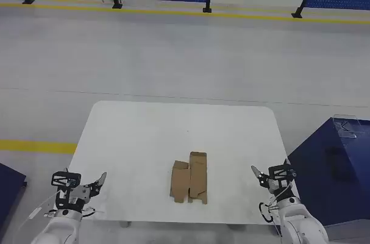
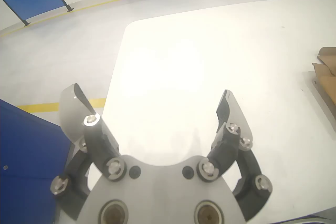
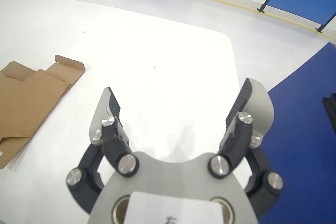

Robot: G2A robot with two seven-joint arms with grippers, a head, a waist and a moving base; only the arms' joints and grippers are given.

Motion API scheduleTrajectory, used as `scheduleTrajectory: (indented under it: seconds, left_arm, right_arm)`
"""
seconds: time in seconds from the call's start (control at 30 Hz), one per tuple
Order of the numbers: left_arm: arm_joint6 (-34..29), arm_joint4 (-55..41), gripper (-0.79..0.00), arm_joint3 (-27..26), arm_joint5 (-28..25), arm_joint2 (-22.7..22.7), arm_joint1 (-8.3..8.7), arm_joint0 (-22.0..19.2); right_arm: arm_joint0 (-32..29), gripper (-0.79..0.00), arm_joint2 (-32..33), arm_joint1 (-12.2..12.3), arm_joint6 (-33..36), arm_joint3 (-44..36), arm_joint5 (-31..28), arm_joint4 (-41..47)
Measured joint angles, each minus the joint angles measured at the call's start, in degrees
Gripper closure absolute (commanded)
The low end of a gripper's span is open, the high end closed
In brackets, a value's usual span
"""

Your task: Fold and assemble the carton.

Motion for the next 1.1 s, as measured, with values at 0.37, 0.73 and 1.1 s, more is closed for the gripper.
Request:
scheduleTrajectory:
  seconds: [0.37,0.73,1.1]
  left_arm:
    - [0.0,0.0,-0.785,0.0,0.0,0.0,0.0,0.0]
    - [-24.9,-41.38,-0.785,-10.81,-10.34,4.04,-0.79,-2.89]
    - [-62.62,-79.25,-0.785,7.4,5.08,17.74,-1.9,-28.74]
  right_arm:
    - [0.0,-0.785,0.0,0.0,0.0,0.0,0.0,0.0]
    - [0.0,-0.785,0.0,0.0,0.0,0.0,0.0,0.0]
    - [0.0,-0.785,0.0,0.0,0.0,0.0,0.0,0.0]
